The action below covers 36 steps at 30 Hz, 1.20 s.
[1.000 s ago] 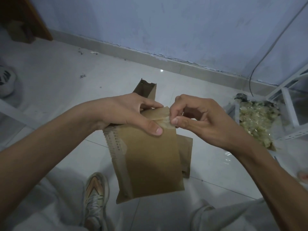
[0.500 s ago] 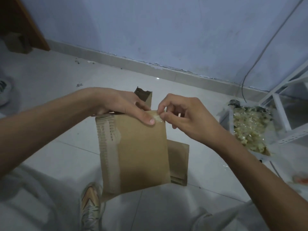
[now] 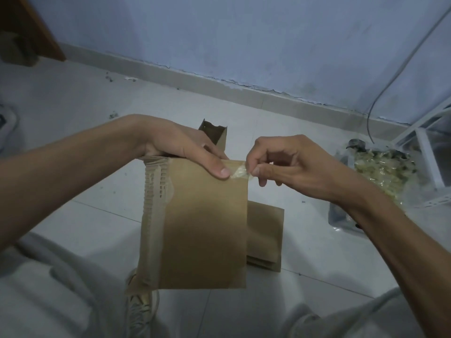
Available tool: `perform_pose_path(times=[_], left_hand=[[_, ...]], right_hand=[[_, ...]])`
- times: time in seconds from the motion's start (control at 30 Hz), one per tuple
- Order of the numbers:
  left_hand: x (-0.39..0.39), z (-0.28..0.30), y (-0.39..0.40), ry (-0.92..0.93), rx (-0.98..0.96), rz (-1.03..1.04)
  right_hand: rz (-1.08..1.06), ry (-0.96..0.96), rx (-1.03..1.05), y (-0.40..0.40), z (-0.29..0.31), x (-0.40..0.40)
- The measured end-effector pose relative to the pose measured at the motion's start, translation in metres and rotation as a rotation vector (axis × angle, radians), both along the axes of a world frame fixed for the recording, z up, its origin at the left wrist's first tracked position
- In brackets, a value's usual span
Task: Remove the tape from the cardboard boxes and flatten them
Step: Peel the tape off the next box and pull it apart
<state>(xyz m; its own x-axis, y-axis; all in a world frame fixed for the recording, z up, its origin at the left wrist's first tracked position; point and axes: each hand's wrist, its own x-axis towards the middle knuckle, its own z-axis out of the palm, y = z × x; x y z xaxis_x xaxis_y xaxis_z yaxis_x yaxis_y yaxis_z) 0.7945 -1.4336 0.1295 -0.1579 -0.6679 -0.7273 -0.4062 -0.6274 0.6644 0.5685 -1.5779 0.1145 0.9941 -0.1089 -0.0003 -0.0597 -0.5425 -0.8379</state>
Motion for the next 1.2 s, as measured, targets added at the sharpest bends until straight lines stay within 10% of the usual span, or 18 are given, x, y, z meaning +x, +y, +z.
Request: perform_pose_path(times=[0.33, 0.6, 1.2], left_hand=[[-0.004, -0.014, -0.004, -0.250, -0.175, 0.405], [-0.021, -0.027, -0.012, -0.307, -0.196, 0.444], [0.002, -0.023, 0.015, -0.199, -0.359, 0.198]], right_hand=[[-0.503, -0.215, 0.001, 0.020, -0.034, 0.017], [-0.689, -0.031, -0.109, 0.018, -0.035, 0.035], [-0.295, 0.028, 0.777, 0.010, -0.028, 0.017]])
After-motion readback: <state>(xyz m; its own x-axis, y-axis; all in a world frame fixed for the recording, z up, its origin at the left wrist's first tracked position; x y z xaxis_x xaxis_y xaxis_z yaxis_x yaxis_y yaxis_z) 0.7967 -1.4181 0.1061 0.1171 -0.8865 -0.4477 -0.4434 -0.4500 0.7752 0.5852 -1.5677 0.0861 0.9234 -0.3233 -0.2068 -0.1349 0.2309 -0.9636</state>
